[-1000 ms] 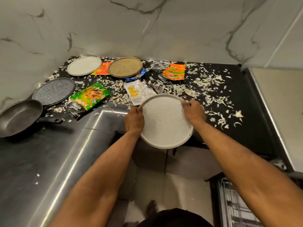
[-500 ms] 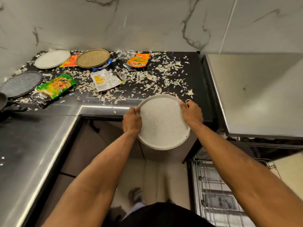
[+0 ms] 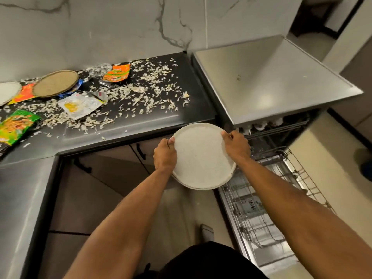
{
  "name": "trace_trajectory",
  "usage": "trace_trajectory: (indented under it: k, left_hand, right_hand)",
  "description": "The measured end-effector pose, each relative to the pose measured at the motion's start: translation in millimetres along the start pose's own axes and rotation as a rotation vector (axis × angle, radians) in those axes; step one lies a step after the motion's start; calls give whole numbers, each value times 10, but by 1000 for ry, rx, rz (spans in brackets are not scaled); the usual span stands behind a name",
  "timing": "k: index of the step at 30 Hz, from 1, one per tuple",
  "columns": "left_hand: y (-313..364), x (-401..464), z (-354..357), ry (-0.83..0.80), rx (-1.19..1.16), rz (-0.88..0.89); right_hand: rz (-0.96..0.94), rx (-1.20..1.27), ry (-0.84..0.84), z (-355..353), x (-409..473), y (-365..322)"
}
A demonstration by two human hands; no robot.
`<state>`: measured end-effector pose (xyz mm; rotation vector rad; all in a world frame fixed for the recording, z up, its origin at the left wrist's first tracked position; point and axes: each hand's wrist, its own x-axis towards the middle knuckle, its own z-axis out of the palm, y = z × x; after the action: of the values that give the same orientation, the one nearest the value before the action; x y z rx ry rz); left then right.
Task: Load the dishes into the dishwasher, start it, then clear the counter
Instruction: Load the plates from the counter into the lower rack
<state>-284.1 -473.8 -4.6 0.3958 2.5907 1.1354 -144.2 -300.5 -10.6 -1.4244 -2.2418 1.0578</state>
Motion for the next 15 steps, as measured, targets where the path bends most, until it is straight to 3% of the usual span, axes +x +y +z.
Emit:
trace_trajectory:
  k: [15]
  left_hand:
    - [57,-1153,545,-263,88,152]
  right_hand:
    - [227,-2,188,-618,-1156,1148]
